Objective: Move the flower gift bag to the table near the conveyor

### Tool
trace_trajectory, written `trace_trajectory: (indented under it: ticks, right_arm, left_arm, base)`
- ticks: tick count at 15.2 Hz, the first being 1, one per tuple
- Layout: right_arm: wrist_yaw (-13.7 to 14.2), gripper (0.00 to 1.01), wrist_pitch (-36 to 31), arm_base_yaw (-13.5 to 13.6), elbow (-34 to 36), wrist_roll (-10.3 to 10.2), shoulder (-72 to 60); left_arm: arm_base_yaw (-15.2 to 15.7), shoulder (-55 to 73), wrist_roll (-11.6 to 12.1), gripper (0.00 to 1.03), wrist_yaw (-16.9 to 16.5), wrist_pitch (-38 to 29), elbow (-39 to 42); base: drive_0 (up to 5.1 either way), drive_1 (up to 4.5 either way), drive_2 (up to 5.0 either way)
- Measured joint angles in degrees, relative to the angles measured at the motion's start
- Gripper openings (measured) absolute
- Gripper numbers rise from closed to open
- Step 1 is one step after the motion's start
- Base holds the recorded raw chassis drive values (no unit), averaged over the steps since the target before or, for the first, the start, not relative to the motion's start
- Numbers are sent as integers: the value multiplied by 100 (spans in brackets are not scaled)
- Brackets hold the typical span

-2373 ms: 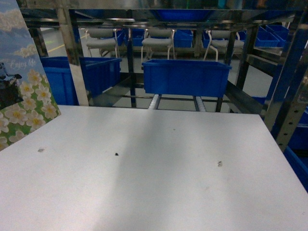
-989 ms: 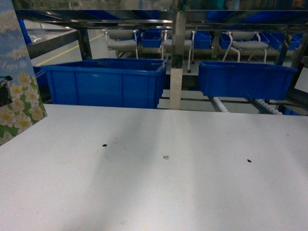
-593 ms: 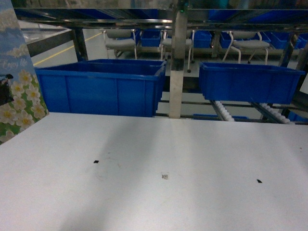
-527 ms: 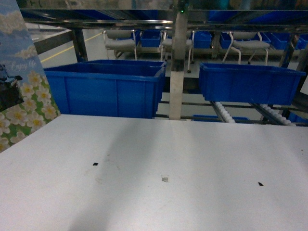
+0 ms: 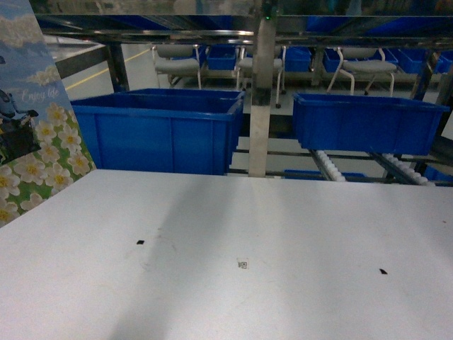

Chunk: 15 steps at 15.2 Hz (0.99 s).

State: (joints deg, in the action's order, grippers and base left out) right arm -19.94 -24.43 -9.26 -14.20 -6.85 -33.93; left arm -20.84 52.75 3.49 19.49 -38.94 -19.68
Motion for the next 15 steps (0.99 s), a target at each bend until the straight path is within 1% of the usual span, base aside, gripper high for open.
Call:
trace_trajectory:
  ticks: [3,5,7,10,12,14,15]
  right_arm:
    - [114,2,-466,77,107,72,-378]
    - [188,2,-1084,111,177,120,-994]
    - [188,2,-1493,98,195,116,-1530]
    - [129,2,-1838,94,236,116,-1899]
    - [17,2,-2380,11,286,120,-2522]
    - [-22,2,-2957,-105,297,205,-3161]
    - [-114,2,-3237,-175,297,251,-3506]
  left_arm:
    - [0,0,0,2,2,0,0]
    - [0,0,0,2,2,-2,0]
    - [0,0,0,2,0,0,0]
    - [0,0,0,2,0,0,0]
    - [0,0,0,2,2,0,0]
    - [0,0,0,2,2,0,0]
    - [0,0,0,2,2,0,0]
  base:
    - [0,0,0]
    - [0,0,0]
    - [0,0,0]
    - [0,0,0]
    - [0,0,0]
    - [0,0,0]
    - [0,0,0]
